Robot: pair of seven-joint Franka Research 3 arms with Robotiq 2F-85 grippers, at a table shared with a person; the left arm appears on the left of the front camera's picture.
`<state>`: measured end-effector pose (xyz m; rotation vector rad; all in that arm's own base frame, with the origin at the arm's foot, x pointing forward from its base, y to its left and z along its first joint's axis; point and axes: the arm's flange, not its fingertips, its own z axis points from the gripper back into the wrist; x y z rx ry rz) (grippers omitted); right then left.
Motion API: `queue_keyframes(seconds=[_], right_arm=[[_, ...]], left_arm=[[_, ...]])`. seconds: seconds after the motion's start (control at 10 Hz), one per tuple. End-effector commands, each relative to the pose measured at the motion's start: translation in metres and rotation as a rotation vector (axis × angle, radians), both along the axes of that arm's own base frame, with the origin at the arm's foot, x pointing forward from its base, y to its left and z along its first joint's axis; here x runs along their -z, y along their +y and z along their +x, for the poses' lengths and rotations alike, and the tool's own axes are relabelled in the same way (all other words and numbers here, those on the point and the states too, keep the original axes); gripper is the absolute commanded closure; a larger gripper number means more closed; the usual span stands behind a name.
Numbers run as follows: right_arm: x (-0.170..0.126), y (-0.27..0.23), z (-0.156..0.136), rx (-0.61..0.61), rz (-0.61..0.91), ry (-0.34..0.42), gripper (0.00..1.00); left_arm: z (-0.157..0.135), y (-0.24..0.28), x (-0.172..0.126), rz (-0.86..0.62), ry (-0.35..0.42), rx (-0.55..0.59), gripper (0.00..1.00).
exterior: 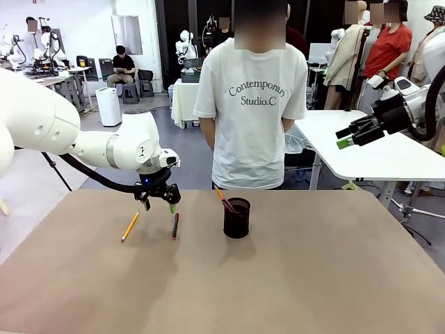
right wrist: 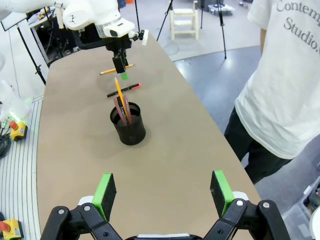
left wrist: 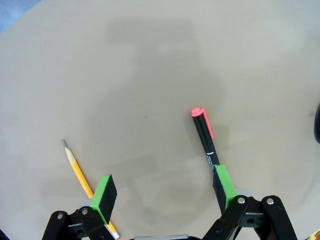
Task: Place the pens into the pen holder.
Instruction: Pick up a writing instrument from the table and place it into the Pen holder.
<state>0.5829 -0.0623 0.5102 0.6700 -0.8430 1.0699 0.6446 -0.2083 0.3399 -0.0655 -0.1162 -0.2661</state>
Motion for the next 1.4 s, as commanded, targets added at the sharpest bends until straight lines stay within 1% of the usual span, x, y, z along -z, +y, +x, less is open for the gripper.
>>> queue_keyframes(seconds=[0.0,0.1,0.3,0.4,0.5,0.8,0.9,1.1,1.3], right_arm=[[-0.002,0.001,0.001,0.001,-0.002,-0.004,0.00],[-0.002,0.001,0.001,0.001,-0.002,-0.004,0.00],[-0.002,0.001,0.001,0.001,-0.002,-0.004,0.00],[-0.002,0.001,0.001,0.001,-0.002,-0.004,0.00],[-0.002,0.001,0.001,0.001,-0.002,-0.004,0.00],[-0.002,0.001,0.001,0.001,-0.002,-0.004,0.00],[-0.002,0.001,0.001,0.001,-0.002,-0.004,0.00],[-0.002,0.001,0.001,0.001,-0.002,-0.004,0.00],[-0.002,0.001,0.001,0.001,-0.002,-0.004,0.00]], left_arm=[[-0.003,0.003,0.000,0.005,-0.004,-0.004,0.00],[0.000,0.000,0.000,0.000,0.000,0.000,0.00],[-0.008,-0.024,-0.007,0.025,0.012,-0.054,0.00],[-0.007,-0.033,-0.007,0.025,0.028,-0.074,0.00],[-0.003,-0.041,-0.005,0.033,0.024,-0.109,0.00],[0.012,-0.053,-0.004,0.050,0.047,-0.143,0.00],[0.015,-0.055,-0.002,0.062,0.047,-0.167,0.00],[0.018,-0.060,0.004,0.043,0.076,-0.208,0.00],[0.021,-0.063,0.017,0.041,0.059,-0.243,0.00]])
